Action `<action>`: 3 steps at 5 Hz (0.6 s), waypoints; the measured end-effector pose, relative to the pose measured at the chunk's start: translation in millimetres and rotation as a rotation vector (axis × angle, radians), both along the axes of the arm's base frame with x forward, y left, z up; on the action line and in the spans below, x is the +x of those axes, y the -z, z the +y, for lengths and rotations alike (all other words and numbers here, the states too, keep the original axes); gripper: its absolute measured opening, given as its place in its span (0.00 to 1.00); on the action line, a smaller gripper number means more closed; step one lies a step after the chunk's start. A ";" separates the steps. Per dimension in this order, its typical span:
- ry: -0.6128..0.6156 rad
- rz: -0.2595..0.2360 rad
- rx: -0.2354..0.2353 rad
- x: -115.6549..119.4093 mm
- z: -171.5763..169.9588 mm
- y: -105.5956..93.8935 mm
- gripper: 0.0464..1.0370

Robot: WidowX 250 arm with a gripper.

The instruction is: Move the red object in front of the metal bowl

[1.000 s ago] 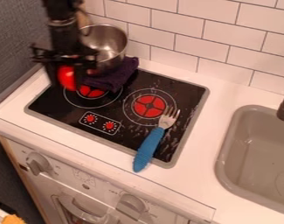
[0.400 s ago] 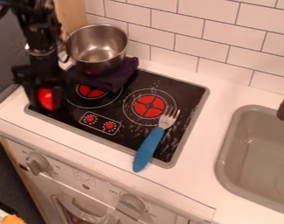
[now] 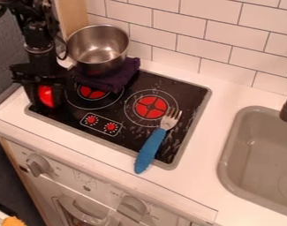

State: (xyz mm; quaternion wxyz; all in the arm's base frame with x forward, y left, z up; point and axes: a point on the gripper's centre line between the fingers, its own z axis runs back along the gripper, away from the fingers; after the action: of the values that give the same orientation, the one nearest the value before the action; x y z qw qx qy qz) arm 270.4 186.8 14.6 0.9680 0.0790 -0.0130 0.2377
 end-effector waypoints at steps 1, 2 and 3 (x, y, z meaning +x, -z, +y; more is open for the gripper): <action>0.005 -0.021 -0.032 -3.0 -3.8 1.1 0.92; 0.009 -0.045 -0.061 -7.8 -6.0 -0.1 0.97; 0.031 -0.091 -0.073 -8.0 -9.2 -13.7 0.97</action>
State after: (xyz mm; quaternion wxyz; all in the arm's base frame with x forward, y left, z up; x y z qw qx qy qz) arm 262.5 177.6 28.3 0.9723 0.0325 -0.0495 0.2263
